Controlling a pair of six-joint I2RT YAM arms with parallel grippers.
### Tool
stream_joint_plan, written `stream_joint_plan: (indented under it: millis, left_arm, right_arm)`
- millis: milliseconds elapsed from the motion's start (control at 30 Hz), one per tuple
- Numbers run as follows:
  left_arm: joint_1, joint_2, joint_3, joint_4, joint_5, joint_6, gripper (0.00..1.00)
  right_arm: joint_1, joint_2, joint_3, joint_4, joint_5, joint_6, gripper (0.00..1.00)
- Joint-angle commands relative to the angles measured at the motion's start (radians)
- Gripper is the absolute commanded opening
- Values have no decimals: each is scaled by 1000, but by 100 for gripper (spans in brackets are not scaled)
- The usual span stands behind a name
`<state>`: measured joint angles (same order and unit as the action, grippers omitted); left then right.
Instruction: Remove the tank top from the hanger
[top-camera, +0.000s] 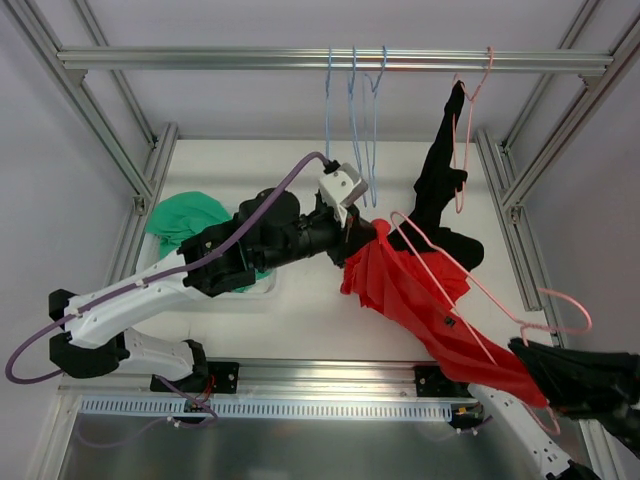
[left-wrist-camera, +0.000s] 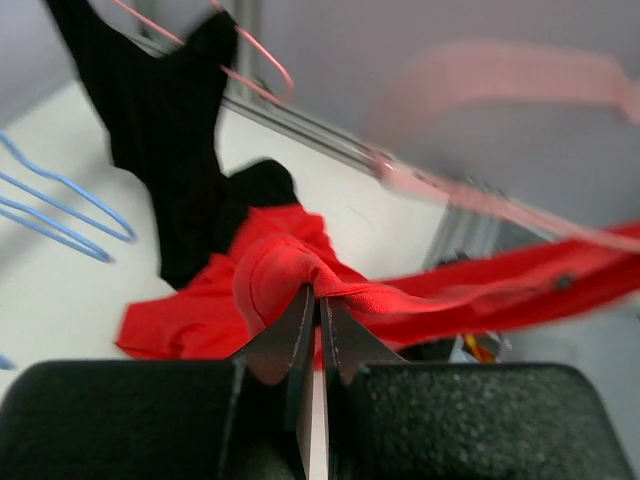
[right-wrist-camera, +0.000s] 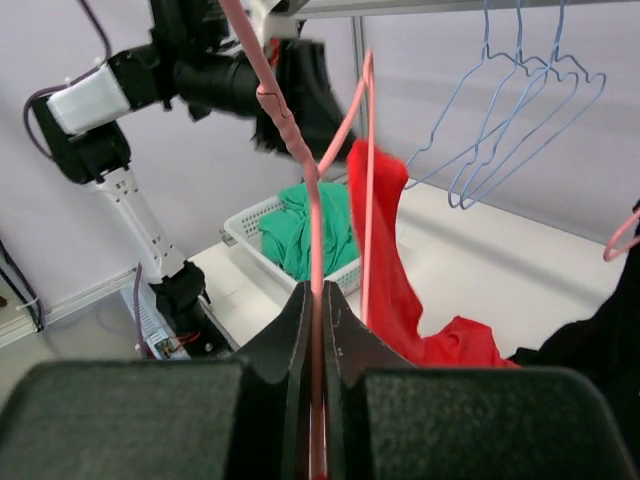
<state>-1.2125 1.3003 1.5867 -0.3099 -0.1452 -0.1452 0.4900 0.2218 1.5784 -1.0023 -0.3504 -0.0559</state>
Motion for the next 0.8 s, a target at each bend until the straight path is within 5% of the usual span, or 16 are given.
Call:
stream_joint_plan:
  millis: [0, 200, 400, 600, 733, 767]
  left_arm:
    - [-18, -90, -146, 135, 266, -51, 0]
    - [-116, -197, -447, 322, 398, -67, 0]
    - [-179, -236, -632, 453, 354, -132, 0]
    - [-183, -280, -778, 453, -13, -234, 0]
    - [-183, -314, -884, 453, -203, -313, 0]
    - [-183, -318, -896, 451, -223, -333, 0]
  right_arm:
    - [1, 17, -177, 496, -31, 51, 0]
    - [-1, 108, -455, 1150, -50, 228, 0]
    - [-1, 134, -702, 1758, 141, 291, 0]
    - [-1, 45, -784, 1691, 417, 92, 0]
    - [-1, -18, -762, 1428, 455, 64, 0]
    - [-1, -12, -729, 1234, 456, 64, 0]
